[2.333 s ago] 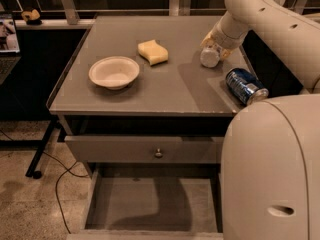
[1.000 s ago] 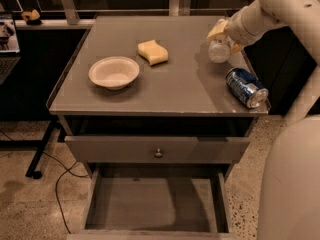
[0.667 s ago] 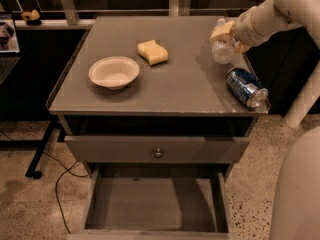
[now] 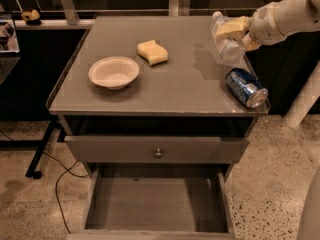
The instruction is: Place blue plastic bottle into middle drawer
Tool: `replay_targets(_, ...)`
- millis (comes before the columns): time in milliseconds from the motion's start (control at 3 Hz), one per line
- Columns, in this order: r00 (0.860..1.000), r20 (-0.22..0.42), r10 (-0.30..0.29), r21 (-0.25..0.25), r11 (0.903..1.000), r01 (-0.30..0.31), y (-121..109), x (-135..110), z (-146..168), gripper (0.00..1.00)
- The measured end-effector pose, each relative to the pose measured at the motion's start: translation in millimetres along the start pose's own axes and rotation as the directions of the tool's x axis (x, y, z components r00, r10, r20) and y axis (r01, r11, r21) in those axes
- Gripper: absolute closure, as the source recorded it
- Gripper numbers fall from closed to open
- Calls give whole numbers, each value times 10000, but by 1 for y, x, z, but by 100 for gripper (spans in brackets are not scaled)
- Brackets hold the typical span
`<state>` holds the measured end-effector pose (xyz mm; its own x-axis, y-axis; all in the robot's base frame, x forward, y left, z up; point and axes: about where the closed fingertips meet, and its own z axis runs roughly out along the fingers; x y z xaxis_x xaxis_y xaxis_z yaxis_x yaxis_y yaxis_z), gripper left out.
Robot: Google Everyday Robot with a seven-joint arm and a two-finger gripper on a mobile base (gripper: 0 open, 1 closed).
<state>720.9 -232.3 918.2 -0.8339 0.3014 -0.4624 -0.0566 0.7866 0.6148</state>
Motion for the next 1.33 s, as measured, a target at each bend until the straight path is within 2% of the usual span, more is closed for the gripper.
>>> replay_targets(333,9979,-149,-624,-1059,9925,605,19,7,-25,100)
replay_targets(667,9936,-256,-1096,-1748,9792,1035,33,11,-41,100)
replay_targets(1333,9901,-340,-1360,-1927,9730,1270,44,13,-40,100)
